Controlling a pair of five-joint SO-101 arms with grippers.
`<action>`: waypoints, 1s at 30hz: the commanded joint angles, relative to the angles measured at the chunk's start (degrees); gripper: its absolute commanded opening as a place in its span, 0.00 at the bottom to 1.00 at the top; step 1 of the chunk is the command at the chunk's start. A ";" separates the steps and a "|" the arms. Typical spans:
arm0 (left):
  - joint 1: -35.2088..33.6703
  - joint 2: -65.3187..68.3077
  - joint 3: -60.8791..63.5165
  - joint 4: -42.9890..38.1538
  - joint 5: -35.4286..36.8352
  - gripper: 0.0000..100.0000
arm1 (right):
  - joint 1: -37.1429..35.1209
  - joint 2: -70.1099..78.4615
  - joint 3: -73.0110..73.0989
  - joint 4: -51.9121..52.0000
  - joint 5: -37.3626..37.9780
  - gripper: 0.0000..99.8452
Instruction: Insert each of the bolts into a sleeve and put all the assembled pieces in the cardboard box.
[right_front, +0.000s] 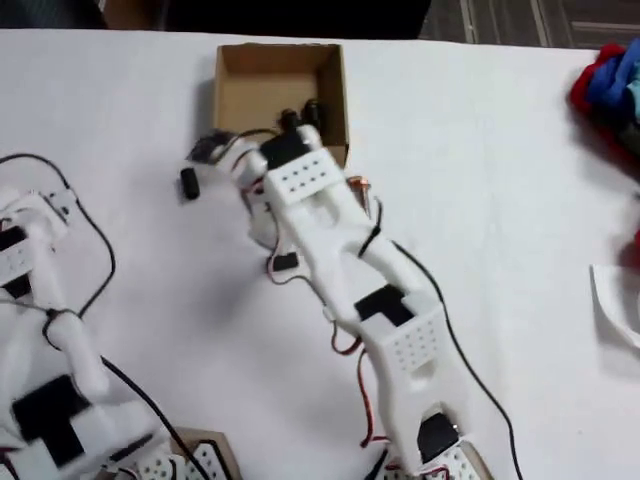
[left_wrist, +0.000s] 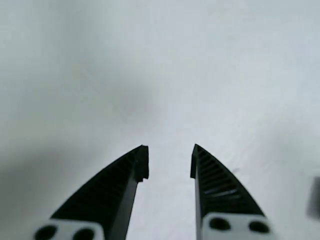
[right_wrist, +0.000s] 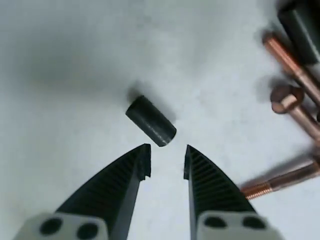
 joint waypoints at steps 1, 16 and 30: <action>-1.67 6.95 -3.38 -3.69 -0.26 0.16 | -3.03 1.19 -0.35 -0.57 3.52 0.11; -3.43 22.07 -19.30 7.21 -0.26 0.16 | -1.27 10.33 -0.53 -0.57 10.37 0.22; -3.43 21.98 -19.21 7.21 -0.26 0.16 | 1.19 12.62 -0.53 -9.36 10.99 0.02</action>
